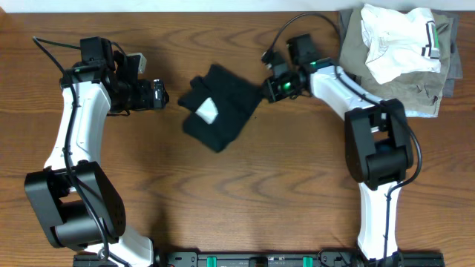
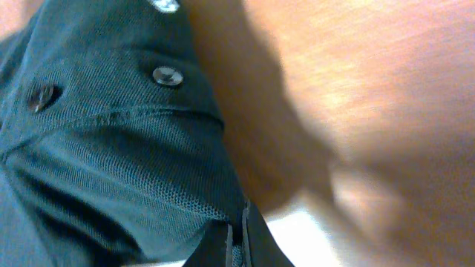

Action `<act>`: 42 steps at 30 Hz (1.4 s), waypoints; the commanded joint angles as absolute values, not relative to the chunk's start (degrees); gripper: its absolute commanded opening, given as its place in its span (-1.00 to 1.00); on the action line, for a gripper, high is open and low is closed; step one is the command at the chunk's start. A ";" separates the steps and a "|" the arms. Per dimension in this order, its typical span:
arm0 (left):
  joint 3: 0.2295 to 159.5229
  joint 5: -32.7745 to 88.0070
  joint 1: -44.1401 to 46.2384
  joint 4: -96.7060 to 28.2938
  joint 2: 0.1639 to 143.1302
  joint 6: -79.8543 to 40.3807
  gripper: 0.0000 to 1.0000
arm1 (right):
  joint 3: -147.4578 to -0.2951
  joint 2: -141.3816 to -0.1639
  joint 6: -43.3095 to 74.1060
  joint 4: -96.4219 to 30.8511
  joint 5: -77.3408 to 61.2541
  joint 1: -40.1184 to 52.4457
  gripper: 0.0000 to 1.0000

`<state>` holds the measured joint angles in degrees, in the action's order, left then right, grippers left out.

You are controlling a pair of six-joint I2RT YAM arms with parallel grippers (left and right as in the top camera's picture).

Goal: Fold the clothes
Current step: 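Grasp the folded black shirt bundle with the right gripper and lift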

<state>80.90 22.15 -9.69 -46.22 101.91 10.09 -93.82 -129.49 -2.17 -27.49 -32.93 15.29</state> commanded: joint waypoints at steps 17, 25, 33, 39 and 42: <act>80.58 20.49 -9.96 -42.44 102.56 9.34 0.96 | -117.03 -127.94 -17.28 -50.85 -26.33 9.78 0.55; 80.58 18.52 -12.88 -38.17 102.56 7.09 0.96 | -119.35 -127.52 -21.37 -58.92 -7.07 24.03 0.73; 80.58 18.61 -18.74 -37.04 102.56 4.14 0.96 | -116.75 -127.63 -22.68 -57.39 6.59 35.94 0.80; 80.58 18.63 -19.70 -37.15 102.56 4.14 0.96 | -110.98 -127.63 -23.90 -54.96 10.72 38.74 0.83; 80.58 18.63 -19.70 -37.15 102.56 4.14 0.96 | -108.81 -127.63 -23.90 -54.43 10.48 39.18 0.82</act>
<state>80.90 18.92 -19.66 -37.06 101.91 4.49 -110.52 -129.05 -22.92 -54.83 7.66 38.74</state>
